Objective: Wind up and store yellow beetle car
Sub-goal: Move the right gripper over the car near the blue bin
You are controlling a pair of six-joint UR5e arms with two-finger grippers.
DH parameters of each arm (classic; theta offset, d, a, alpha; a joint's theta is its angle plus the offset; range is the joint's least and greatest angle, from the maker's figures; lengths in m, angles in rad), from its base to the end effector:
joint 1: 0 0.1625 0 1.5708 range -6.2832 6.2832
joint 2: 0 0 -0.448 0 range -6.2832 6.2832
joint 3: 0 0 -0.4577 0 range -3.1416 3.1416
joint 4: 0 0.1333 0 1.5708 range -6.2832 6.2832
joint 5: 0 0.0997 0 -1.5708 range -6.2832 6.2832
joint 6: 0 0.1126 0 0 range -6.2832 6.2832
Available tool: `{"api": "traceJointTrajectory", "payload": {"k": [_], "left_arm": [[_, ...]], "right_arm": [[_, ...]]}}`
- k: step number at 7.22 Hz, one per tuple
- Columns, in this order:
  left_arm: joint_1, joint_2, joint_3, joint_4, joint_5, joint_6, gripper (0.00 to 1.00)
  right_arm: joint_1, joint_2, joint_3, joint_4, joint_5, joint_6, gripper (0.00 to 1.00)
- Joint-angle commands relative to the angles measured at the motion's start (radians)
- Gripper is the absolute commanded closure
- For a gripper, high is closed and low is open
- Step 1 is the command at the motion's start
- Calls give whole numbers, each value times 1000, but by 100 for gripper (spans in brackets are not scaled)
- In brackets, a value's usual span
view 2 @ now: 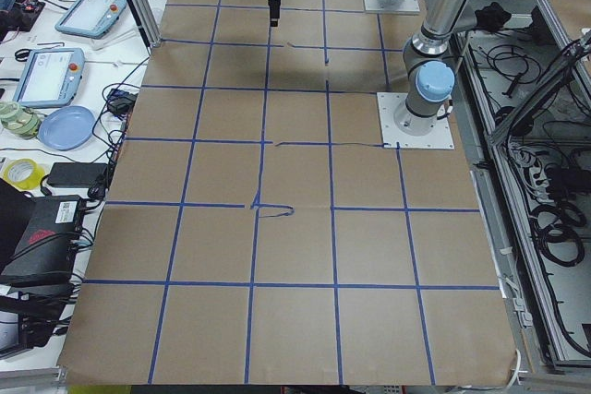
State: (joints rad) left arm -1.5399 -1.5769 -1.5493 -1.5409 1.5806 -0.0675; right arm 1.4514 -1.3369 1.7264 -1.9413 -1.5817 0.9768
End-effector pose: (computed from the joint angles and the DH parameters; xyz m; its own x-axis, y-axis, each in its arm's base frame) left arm -0.1147 -0.5689 0.5096 -0.9951 -0.0986 -0.0067 -0.0982 0.9941 -0.0458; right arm 0.0567 -0.6361 0.3100 -0.4570 0.8892 0.0218 0.8894 0.4571 0.0016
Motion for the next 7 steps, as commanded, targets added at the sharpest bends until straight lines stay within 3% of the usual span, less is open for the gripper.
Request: {"api": "traceJointTrajectory", "payload": {"k": [1,3,7], "left_arm": [[6,6,-30,8,4,0,0],[7,12,-38,12,2,1,0],[7,11,-43,12,2,11,0]], "right_arm": [[-42,5,83,-111,-7,48,2],[-135,56,88,-198,-32,36,0],[-134,136,108,-273,-24,49,4]]}}
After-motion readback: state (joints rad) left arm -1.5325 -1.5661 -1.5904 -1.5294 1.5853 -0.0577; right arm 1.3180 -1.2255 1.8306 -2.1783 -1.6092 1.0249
